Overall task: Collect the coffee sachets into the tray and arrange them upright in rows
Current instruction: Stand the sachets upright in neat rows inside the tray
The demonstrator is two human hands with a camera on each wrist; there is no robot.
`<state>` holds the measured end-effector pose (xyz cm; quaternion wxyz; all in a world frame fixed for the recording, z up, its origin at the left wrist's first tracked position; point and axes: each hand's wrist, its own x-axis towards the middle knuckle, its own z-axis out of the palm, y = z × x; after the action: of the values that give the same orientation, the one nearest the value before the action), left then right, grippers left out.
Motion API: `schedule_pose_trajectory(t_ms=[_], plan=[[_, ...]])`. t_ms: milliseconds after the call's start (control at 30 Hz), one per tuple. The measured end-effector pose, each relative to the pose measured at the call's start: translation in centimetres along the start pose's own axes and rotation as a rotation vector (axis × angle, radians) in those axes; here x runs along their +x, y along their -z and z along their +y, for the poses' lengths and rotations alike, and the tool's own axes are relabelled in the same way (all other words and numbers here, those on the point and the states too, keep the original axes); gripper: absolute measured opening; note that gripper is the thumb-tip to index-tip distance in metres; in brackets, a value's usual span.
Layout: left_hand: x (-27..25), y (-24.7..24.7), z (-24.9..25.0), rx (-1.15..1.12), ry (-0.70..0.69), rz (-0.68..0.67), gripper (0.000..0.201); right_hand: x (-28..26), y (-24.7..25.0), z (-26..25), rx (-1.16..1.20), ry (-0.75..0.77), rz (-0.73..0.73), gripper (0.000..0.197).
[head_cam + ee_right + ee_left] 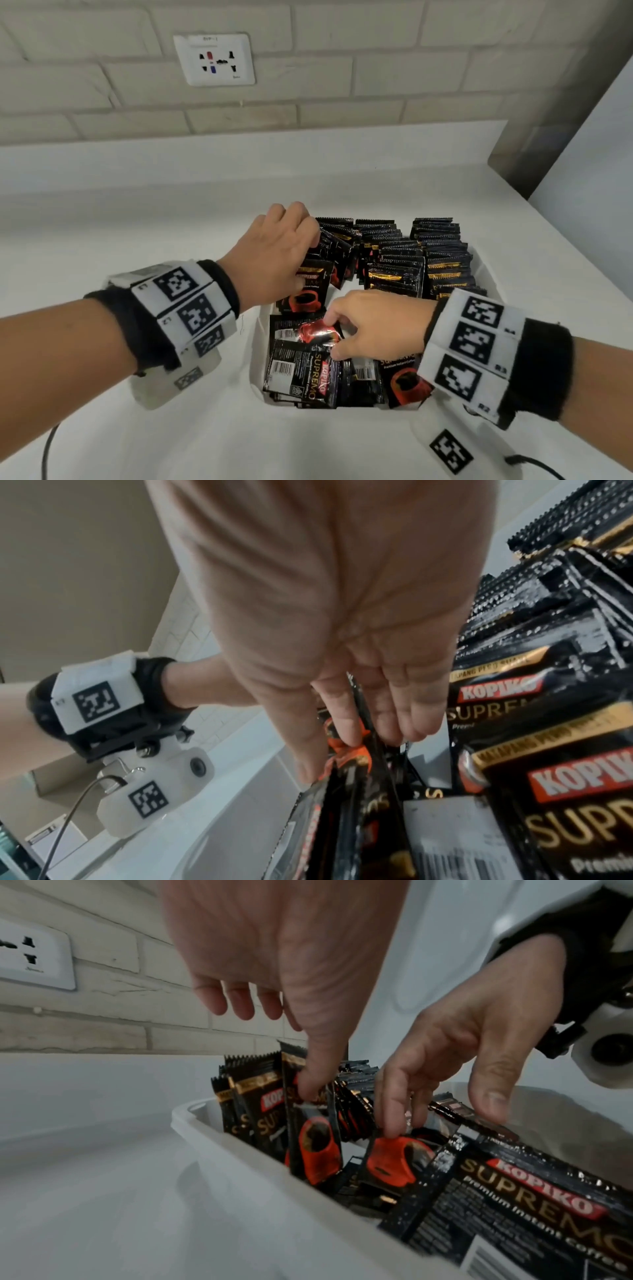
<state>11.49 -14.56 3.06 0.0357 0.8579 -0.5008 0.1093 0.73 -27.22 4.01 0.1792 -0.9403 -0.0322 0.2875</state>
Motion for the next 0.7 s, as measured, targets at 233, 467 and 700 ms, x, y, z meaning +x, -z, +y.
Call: schedule_pose_trajectory(t_ms=[233, 467, 700], plan=[[0.2, -0.7, -0.7, 0.025, 0.044, -0.060, 0.063, 2.3, -0.3, -1.1, -0.060, -0.065, -0.078, 0.062], [0.4, -0.8, -0.5, 0.075, 0.126, -0.309, 0.109, 3.1, -1.4, -1.0, 0.060, -0.128, -0.074, 0.080], [0.8, -1.6, -0.1, 0.050, 0.087, -0.434, 0.108, 3.0, -1.2, -0.8, 0.080, -0.085, -0.108, 0.084]])
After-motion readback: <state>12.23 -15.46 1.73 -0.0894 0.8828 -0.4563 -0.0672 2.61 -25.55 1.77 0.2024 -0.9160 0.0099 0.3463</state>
